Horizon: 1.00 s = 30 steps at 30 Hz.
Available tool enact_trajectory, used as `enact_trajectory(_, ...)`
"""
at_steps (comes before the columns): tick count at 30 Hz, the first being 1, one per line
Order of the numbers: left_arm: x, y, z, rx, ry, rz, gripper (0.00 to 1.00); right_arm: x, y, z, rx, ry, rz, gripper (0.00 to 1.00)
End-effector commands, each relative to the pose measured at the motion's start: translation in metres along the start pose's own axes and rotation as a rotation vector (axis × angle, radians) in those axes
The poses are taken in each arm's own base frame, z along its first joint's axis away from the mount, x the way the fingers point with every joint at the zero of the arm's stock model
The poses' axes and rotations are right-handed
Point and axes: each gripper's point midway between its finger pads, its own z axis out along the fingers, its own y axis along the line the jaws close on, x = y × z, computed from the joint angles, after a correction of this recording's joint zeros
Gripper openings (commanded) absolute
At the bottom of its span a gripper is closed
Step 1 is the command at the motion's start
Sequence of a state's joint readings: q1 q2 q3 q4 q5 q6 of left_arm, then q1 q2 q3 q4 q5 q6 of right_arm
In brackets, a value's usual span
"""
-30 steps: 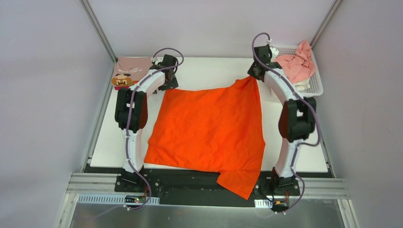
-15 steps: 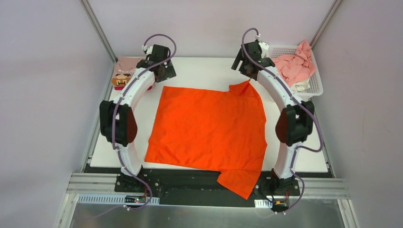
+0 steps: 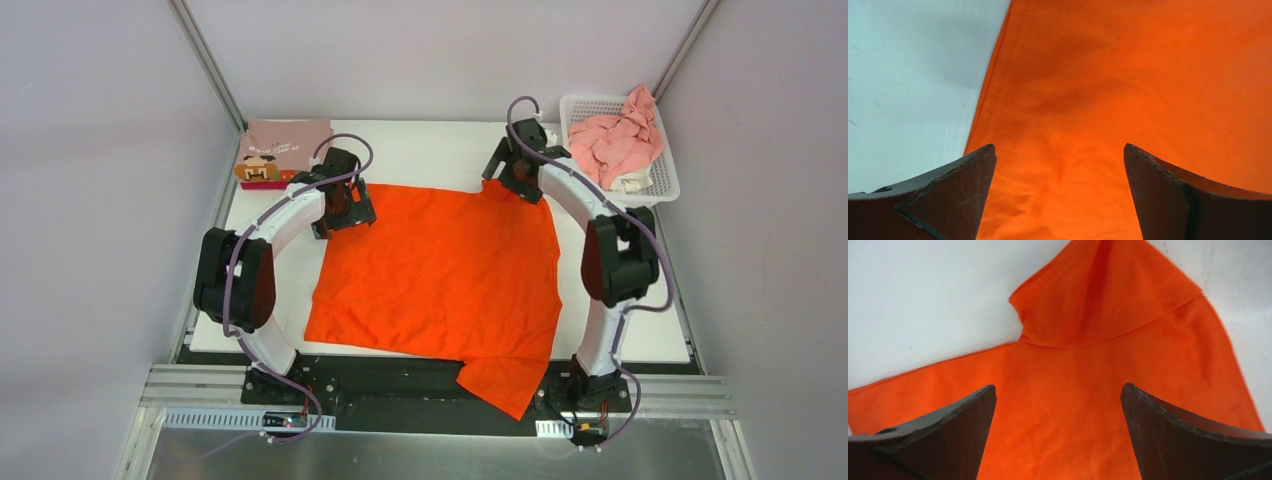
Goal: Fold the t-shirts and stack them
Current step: Flatten out the tshirt
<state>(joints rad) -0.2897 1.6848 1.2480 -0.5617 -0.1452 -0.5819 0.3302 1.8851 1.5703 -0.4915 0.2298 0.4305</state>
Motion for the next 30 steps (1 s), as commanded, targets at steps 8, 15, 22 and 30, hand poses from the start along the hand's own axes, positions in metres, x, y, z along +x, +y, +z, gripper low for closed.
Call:
enact_trajectory(8, 0.028, 0.003, 0.032, -0.006, 0.053, -0.011, 0.99, -0.006, 0.036, 0.077, -0.092, 0.074, 0.16, 1.0)
enact_trajectory(15, 0.043, 0.018, 0.048, -0.07, 0.082, -0.001, 0.99, -0.016, 0.045, 0.097, -0.102, 0.055, 0.172, 1.0)
enact_trajectory(22, 0.052, 0.03, 0.055, -0.118, 0.095, 0.021, 0.99, -0.03, 0.056, 0.119, -0.111, 0.028, 0.173, 1.0)
enact_trajectory(30, 0.051, 0.034, 0.053, -0.129, 0.084, 0.03, 0.99, -0.08, 0.086, 0.145, -0.219, -0.097, 0.285, 1.0)
